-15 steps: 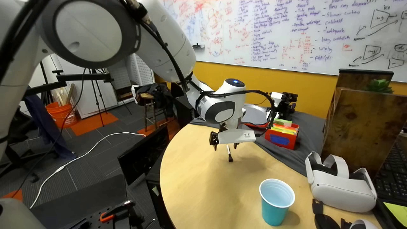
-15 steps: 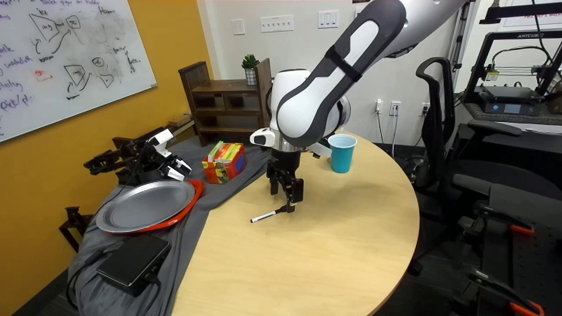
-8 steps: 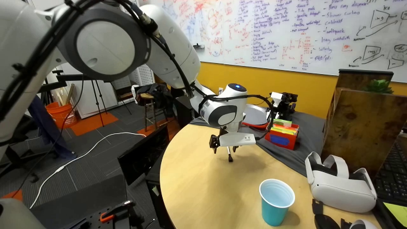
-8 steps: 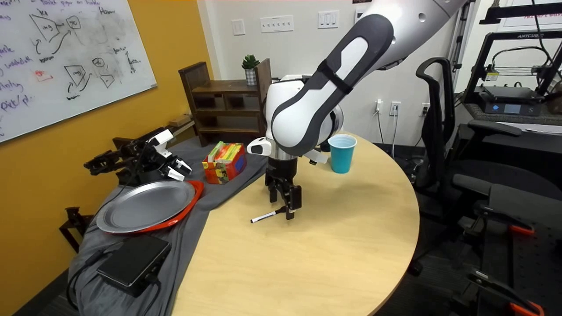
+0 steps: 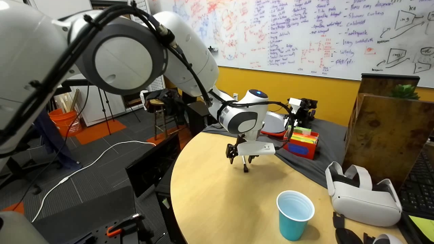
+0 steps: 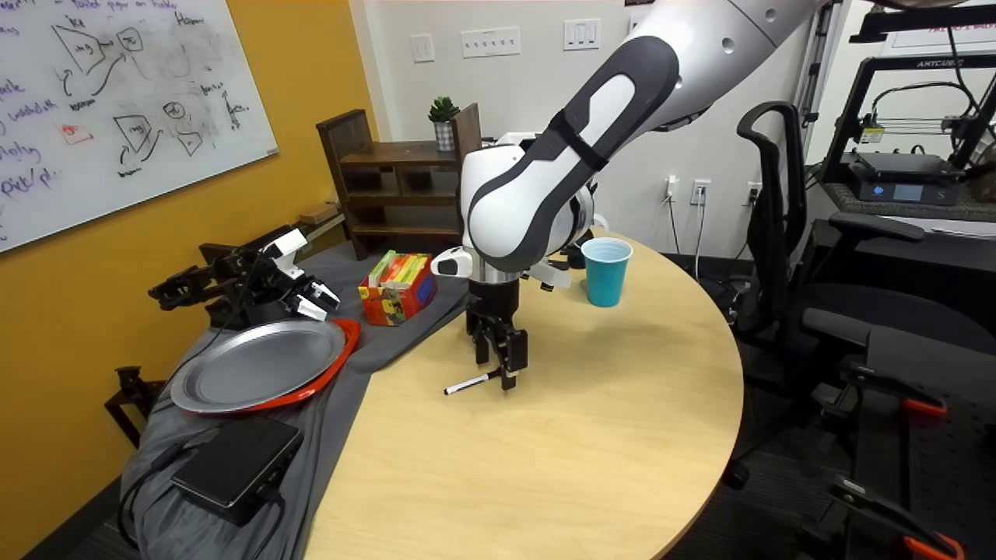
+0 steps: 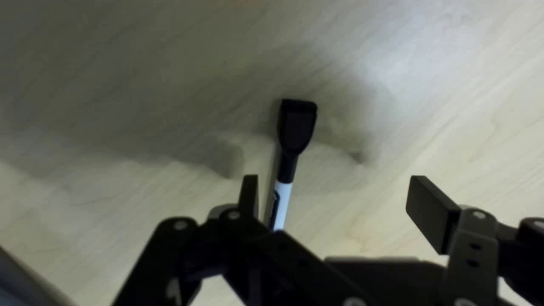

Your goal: Get the marker from the table and place it in the blue cup

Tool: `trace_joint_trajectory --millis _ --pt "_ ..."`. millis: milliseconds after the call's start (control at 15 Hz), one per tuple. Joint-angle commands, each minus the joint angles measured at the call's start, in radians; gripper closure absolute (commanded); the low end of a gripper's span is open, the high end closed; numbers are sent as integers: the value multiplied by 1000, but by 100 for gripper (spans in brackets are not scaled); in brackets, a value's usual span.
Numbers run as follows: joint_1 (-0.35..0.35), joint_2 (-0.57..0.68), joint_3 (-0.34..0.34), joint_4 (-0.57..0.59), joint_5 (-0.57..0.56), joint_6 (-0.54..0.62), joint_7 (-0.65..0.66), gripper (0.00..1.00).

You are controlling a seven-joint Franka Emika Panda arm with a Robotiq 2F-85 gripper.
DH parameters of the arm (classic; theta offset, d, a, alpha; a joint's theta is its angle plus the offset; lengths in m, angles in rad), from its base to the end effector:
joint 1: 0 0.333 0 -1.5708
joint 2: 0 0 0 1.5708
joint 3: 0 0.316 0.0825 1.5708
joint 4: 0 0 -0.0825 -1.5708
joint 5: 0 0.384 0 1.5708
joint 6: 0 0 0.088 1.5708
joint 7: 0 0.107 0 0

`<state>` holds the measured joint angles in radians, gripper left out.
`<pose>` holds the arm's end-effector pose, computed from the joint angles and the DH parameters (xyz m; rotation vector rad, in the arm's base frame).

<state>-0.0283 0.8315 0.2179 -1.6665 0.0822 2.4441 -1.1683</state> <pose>0.6614 0.1134 0.1264 -2.3981 -1.6890 -0.0962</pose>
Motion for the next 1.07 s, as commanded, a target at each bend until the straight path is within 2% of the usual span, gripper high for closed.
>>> trace_joint_trajectory --millis 0,133,533,600,667,733,867,1000 --pt "0 35 6 76 -19 -74 19 14" --pt "2 47 4 95 -19 -94 19 10" --pt "5 77 3 136 -19 -124 17 10" --pt "6 80 3 141 -19 -125 16 16" --pt "6 83 4 144 -19 -126 16 32" --pt "6 85 5 148 -19 -128 15 41" --pt "7 91 5 155 -20 -130 15 49" --pt "8 92 5 162 -20 -131 14 66"
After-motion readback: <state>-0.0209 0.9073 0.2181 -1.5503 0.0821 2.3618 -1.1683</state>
